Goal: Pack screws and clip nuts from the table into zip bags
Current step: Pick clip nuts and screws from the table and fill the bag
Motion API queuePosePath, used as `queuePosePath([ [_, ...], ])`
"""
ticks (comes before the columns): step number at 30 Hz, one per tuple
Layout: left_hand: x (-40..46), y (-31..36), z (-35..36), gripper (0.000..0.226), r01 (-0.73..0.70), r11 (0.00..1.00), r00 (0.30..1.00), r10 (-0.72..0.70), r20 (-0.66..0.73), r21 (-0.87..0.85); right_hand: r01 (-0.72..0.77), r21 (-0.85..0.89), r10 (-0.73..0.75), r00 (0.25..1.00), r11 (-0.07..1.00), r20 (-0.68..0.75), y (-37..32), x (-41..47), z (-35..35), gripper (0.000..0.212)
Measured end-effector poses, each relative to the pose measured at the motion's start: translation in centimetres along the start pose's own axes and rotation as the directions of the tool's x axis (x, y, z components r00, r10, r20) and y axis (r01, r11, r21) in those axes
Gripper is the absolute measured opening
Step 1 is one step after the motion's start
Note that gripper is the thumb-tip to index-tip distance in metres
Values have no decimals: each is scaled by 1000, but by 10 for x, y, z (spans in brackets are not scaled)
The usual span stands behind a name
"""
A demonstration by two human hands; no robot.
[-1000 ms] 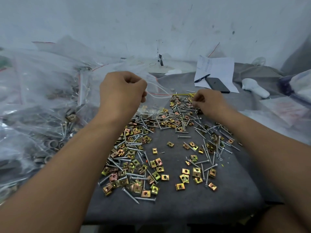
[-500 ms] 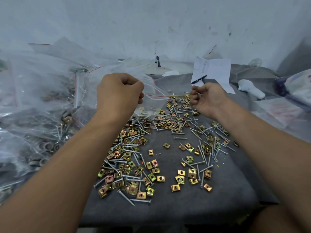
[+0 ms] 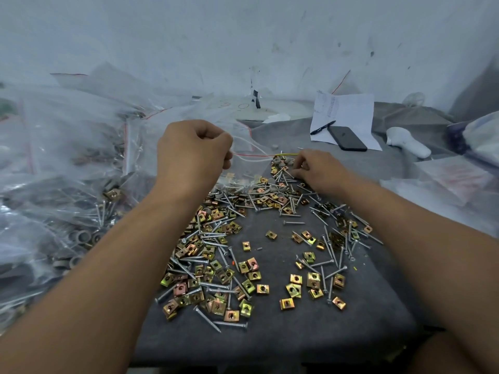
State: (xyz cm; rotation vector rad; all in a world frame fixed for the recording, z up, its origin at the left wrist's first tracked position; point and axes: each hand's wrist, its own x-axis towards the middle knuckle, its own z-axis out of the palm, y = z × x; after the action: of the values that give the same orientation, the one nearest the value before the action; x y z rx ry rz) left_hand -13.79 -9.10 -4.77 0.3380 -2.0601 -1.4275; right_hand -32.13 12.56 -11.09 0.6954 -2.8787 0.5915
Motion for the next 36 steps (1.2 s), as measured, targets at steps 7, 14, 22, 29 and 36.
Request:
queuePosePath([
  [7, 0, 0, -1, 16, 6, 1000, 1000, -6, -2, 2, -123, 197, 138, 989, 973, -61, -4, -3, -8, 36],
  [14, 1, 2, 1, 16, 13, 1000, 1000, -13, 4, -9, -105, 956, 426, 878, -276, 219, -11, -1, -33, 20],
  [22, 1, 2, 2, 16, 8, 1000, 1000, -7, 18, -18, -277, 960, 394, 888, 48, 236, -12, 18, -23, 24],
  [29, 5, 3, -1, 16, 26, 999, 1000, -26, 1, -38, -96, 440, 142, 987, 893, -73, -17, 39, -16, 36],
  [36, 3, 7, -2, 16, 21, 999, 1000, -21, -9, -30, -27, -234, 34, 999, 972, 27, -15, 33, -11, 25],
])
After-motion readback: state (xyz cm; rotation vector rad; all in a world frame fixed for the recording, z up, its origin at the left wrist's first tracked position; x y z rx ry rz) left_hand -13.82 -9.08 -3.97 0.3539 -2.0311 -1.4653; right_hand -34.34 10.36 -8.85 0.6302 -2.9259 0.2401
